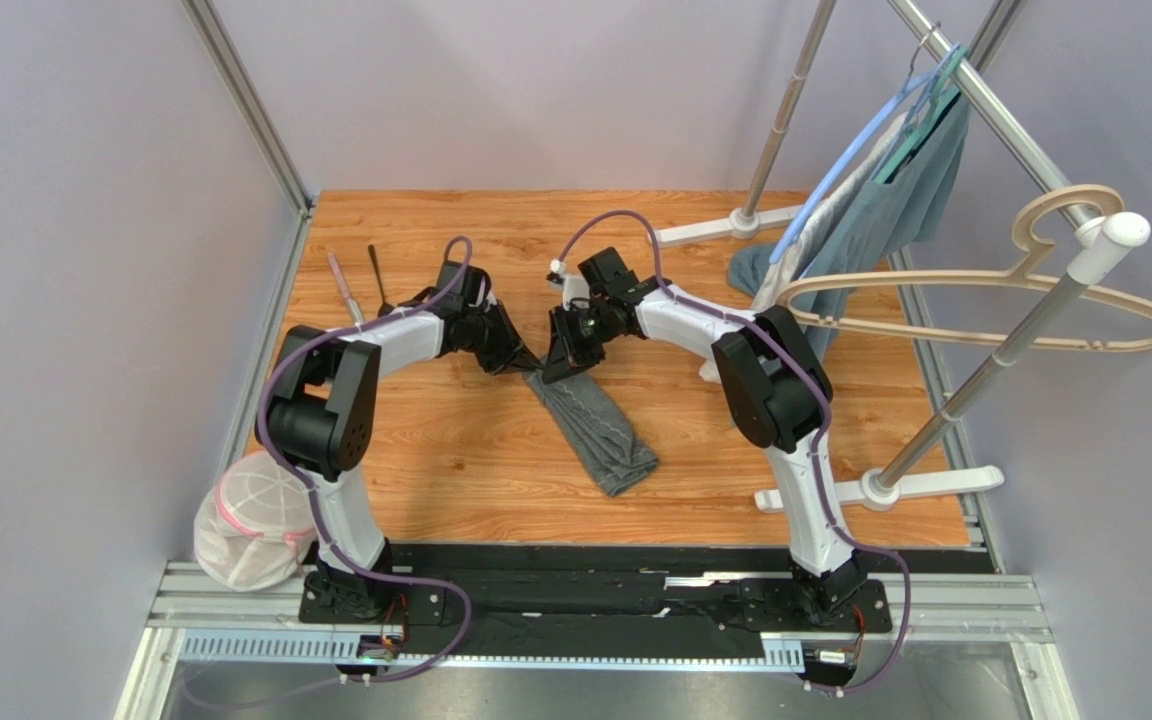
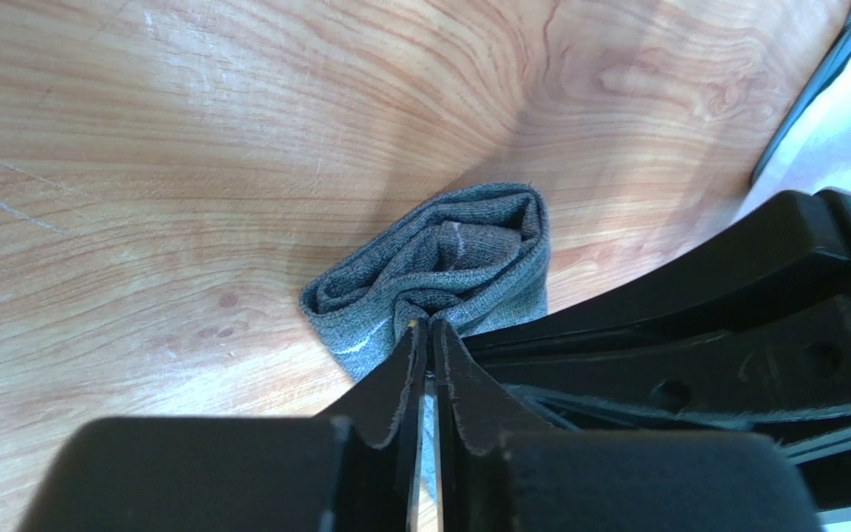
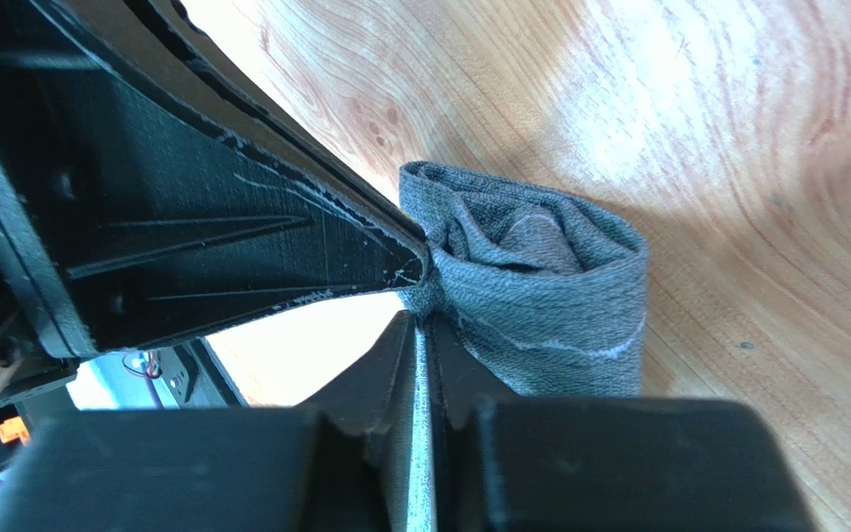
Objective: Fold the napkin into a case and place the utensils inside
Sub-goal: Pick up the top corner of the smaller rectangle folded napkin.
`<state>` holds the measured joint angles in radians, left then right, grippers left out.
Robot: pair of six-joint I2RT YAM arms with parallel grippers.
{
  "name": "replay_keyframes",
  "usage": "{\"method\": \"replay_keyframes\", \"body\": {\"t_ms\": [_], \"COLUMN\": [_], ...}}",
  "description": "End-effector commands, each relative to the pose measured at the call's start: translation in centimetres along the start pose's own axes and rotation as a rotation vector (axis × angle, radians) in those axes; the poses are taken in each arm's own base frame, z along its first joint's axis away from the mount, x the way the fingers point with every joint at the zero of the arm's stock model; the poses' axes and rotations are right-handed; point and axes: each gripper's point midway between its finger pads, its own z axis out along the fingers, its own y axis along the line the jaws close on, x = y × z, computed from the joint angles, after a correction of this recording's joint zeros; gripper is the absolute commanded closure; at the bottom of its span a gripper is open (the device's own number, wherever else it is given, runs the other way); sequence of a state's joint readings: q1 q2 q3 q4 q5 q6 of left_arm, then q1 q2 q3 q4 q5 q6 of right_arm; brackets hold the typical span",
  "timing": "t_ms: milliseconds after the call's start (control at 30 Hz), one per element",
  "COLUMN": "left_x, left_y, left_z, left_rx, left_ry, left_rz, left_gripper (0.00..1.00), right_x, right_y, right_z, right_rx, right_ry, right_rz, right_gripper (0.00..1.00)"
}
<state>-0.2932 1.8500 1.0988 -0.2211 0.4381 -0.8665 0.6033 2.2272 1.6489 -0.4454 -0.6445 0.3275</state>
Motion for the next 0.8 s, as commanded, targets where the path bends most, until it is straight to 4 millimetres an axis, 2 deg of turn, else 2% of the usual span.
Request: {"method": "replay_keyframes", "body": {"t_ms": [0, 33, 100, 400, 567, 767], "left_x": [-1.2, -1.2, -1.0, -0.2, 0.2, 0.1], "left_y": [-1.8, -1.9, -2.2, -3.8, -4.7, -5.2], "left_z": [-1.1, -1.1, -1.5, -2.2, -2.9, -3.8], "left_rx": [0.037, 0.040, 0.045, 0.111, 0.162, 0.191], "left_ry": [-0.032, -0.028, -0.020, 0.022, 0.019, 0.005], "left_rz": [0.026, 0.025, 0.017, -0.078, -0.146, -0.169], "left_gripper": [0.97, 0.98, 1.00, 1.00, 1.00, 1.00], "right_x": [-0.9, -0.9, -0.6, -0.9, -1.5, -2.5], "right_y": [1.4, 1.4, 1.0, 1.8, 2.4, 1.7], "right_z": [-1.5, -1.6, -2.2, -3.0, -3.2, -3.9], "right_rx": [-0.007, 0.001, 0.034, 0.113, 0.170, 0.278], "right_ry": [-0.048, -0.056, -0.070, -0.156, -0.188, -0.248], "right_rz": [-0.080, -0.092, -0.107, -0.228, -0.292, -0.316], "right_gripper": [0.84, 0.77, 0.70, 0.53, 0.49, 0.48]}}
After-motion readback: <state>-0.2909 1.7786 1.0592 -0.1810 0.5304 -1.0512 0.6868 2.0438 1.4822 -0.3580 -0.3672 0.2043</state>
